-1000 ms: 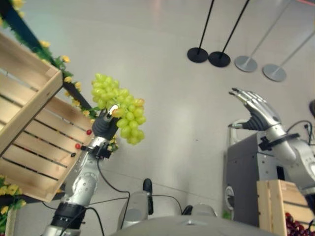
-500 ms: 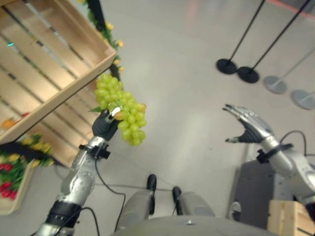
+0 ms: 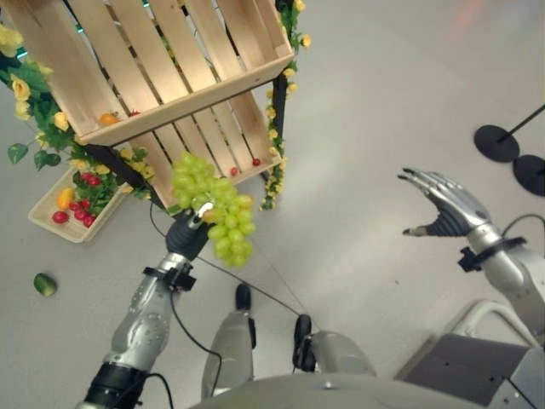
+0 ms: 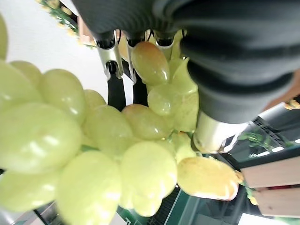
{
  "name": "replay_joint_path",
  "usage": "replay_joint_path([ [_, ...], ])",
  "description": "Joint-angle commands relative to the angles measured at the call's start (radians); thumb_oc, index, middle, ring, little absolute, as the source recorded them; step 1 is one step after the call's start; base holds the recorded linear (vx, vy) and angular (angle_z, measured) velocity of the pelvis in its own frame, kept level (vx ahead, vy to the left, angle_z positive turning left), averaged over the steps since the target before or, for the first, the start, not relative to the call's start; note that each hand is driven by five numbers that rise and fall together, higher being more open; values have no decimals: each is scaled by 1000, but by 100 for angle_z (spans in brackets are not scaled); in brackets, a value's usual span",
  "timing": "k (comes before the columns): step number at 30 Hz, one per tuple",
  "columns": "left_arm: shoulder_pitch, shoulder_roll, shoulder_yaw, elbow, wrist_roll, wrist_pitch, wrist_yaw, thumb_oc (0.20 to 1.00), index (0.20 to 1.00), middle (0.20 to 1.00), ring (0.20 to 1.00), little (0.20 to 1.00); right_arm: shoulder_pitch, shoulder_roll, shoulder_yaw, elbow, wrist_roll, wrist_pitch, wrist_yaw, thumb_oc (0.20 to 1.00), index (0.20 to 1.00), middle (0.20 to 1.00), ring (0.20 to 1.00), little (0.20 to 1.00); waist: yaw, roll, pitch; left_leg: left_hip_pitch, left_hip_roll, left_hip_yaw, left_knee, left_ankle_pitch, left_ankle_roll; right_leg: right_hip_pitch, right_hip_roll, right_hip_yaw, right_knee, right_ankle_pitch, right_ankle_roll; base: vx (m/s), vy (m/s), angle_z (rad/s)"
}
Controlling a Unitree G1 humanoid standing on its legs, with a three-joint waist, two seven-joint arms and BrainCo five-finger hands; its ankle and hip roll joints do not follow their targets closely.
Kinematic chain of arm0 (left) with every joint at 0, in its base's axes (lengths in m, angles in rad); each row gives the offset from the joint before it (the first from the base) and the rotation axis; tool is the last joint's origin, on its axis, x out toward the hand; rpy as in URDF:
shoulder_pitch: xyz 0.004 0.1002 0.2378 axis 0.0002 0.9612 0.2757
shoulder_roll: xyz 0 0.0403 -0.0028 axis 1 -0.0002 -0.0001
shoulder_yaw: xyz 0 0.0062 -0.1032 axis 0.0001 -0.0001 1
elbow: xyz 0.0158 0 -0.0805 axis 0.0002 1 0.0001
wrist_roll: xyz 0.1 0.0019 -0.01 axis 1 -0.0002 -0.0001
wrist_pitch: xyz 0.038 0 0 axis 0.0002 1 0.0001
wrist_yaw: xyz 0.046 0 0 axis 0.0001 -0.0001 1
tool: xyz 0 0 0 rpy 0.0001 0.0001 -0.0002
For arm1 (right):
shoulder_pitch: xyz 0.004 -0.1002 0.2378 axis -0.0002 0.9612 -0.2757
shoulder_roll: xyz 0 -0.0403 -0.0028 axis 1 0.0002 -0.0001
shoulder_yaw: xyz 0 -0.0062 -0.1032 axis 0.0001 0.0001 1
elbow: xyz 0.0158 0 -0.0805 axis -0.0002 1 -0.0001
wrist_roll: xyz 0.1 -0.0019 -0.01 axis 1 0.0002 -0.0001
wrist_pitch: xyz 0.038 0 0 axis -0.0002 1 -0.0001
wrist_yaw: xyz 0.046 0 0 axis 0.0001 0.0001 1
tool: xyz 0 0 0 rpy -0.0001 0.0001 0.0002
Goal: Pick up the fruits from the basket on one side to the basket on the other side
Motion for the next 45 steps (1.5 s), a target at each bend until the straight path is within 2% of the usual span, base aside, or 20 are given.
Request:
replay_joint_path([
  [1, -83, -5, 23, -67, 2, -52, -25, 200, 200, 200, 200, 200, -32, -16, -46, -30, 42, -18, -25, 1000, 1000, 1000, 1000, 1000, -6, -15, -21, -24, 12, 13, 29, -63, 28, -26, -27, -17, -19, 30, 98, 16, 89, 48],
  [2, -75, -8, 22, -67, 5, -52, -27, 200, 200, 200, 200, 200, -30, -7, -52, -20, 40, -14, -33, 1000, 1000, 1000, 1000, 1000, -13, 9, -23, 1, 35, 41, -77, -22, 23, -22, -15, -39, -16, 26, 107, 36, 105, 44],
  [5, -65, 4, 28, -61, 7, -59, -22, 200, 200, 200, 200, 200, -39, 26, -52, -11, 37, -1, -50, 1000, 1000, 1000, 1000, 1000, -6, 8, -17, 27, 30, 39, -162, 7, 20, -36, -31, -53, 6, 41, 124, 15, 102, 38],
  [10, -59, 27, 47, -73, 19, -68, -12, 200, 200, 200, 200, 200, -49, 54, -28, -4, 35, 4, -45, 1000, 1000, 1000, 1000, 1000, 6, -20, -7, 13, 15, 33, -146, 1, 30, -61, -52, -46, 34, 47, 135, 2, 63, 21],
  [15, -49, 28, 65, -85, 16, -72, -2, 200, 200, 200, 200, 200, -44, 74, -13, -6, 38, 0, -32, 1000, 1000, 1000, 1000, 1000, 13, -34, -12, 8, 11, 38, -149, -3, 35, -71, -58, -38, 32, 53, 142, 11, 30, -5],
  [23, -51, 23, 82, -83, 27, -78, 6, 200, 200, 200, 200, 200, -31, 82, -6, -11, 49, -8, -13, 1000, 1000, 1000, 1000, 1000, 9, -34, -21, 1, -1, 41, -173, 6, 37, -91, -63, -33, 20, 67, 149, -2, 26, -6],
  [29, -89, 22, 120, -4, 53, -112, 57, 200, 200, 200, 200, 200, -39, 73, 5, -21, 65, -15, 0, 1000, 1000, 1000, 1000, 1000, 7, -41, 4, -16, 1, 46, -168, 11, 39, -114, -65, -23, 25, 75, 152, 0, 0, 0],
  [34, -185, 42, 154, 124, 91, -156, 129, 200, 200, 200, 200, 200, -56, 66, 34, -30, 98, -21, 11, 1000, 1000, 1000, 1000, 1000, -2, -57, 19, -43, 10, 47, -143, 9, 34, -140, -63, -16, 32, 80, 153, 0, 0, 0],
  [40, -375, 80, 168, 288, 79, -205, 228, 200, 200, 200, 200, 200, -97, 50, 105, -36, 139, -27, 17, 1000, 1000, 1000, 1000, 1000, -18, -91, 34, -79, 21, 54, -104, -2, 30, -169, -53, -5, 44, 83, 154, -3, -12, -6],
  [44, -561, 139, 164, 426, 106, -245, 336, 200, 200, 200, 200, 200, -145, 29, 182, -45, 185, -36, 20, 1000, 1000, 1000, 1000, 1000, -40, -133, 39, -108, 37, 63, -74, -10, 23, -201, -38, 9, 47, 95, 158, -1, -23, -15],
  [45, -643, 169, 149, 488, 127, -251, 372, 200, 200, 200, 200, 200, -165, 20, 218, -48, 202, -39, 20, 1000, 1000, 1000, 1000, 1000, -51, -149, 43, -116, 46, 67, -50, -26, 20, -207, -32, 18, 47, 94, 159, 2, -21, -16],
])
